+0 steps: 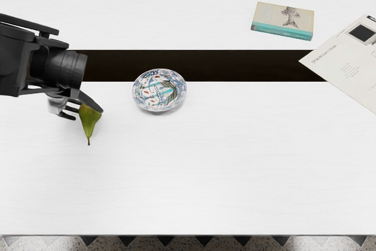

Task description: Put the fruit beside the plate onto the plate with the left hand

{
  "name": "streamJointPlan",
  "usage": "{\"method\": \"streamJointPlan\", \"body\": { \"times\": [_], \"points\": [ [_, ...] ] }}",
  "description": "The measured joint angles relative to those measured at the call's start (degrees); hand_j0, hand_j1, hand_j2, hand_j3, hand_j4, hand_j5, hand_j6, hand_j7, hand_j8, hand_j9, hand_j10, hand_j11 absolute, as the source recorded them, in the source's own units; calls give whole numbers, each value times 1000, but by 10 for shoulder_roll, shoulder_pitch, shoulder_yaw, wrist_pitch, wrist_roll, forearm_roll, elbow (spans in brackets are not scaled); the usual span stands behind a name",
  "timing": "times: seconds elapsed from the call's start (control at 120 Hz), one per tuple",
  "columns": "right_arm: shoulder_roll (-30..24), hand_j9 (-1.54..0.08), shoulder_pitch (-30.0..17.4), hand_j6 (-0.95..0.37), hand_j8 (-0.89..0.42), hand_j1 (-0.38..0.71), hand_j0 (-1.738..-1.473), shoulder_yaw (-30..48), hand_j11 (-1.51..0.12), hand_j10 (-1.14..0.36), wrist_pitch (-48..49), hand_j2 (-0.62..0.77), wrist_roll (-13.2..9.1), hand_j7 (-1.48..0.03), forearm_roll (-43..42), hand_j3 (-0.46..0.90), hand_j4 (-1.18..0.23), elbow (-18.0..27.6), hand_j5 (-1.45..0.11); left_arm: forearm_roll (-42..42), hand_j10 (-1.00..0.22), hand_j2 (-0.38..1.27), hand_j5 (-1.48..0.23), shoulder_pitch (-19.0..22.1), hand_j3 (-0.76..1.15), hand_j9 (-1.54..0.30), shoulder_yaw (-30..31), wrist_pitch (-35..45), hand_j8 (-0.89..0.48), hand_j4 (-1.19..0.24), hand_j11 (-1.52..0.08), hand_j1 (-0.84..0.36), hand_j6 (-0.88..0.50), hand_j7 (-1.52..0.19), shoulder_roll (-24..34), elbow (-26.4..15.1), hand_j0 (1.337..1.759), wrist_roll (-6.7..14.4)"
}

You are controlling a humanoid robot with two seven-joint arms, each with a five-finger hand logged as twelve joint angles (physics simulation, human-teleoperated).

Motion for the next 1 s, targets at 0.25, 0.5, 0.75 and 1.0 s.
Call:
{"method": "streamJointPlan", "body": {
  "times": [0.25, 0.5, 0.75, 1.0],
  "points": [
    [0, -17, 0, -13, -13, -333, -1658, 0, -17, -13, 0, -3, 0, -17, 0, 0, -13, 0, -17, -1, -439, 89, -566, 10, 0, -569, 0, 0, -444, -440, -569, -175, -446, -567, 1, 0, 1658, 0],
    [0, -17, 0, -13, -13, -333, -1658, 0, -17, -13, 0, -3, 0, -17, 0, 0, -13, 0, -17, -1, -457, 92, -593, 15, 0, -594, -1, 0, -459, -458, -594, -199, -459, -593, 1, 5, 1658, 1],
    [0, -17, 0, -13, -13, -333, -1658, 0, -17, -13, 0, -3, 0, -17, 0, 0, -13, 0, -17, -1, -531, 141, -691, 15, 0, -691, -1, 0, -503, -531, -691, -278, -494, -691, 1, 8, 1658, 1],
    [0, -17, 0, -13, -13, -333, -1658, 0, -17, -13, 0, -3, 0, -17, 0, 0, -13, 0, -17, -1, -566, 182, -754, 15, 0, -748, -1, 0, -460, -561, -748, -325, -442, -749, 0, 8, 1657, 1]
  ]
}}
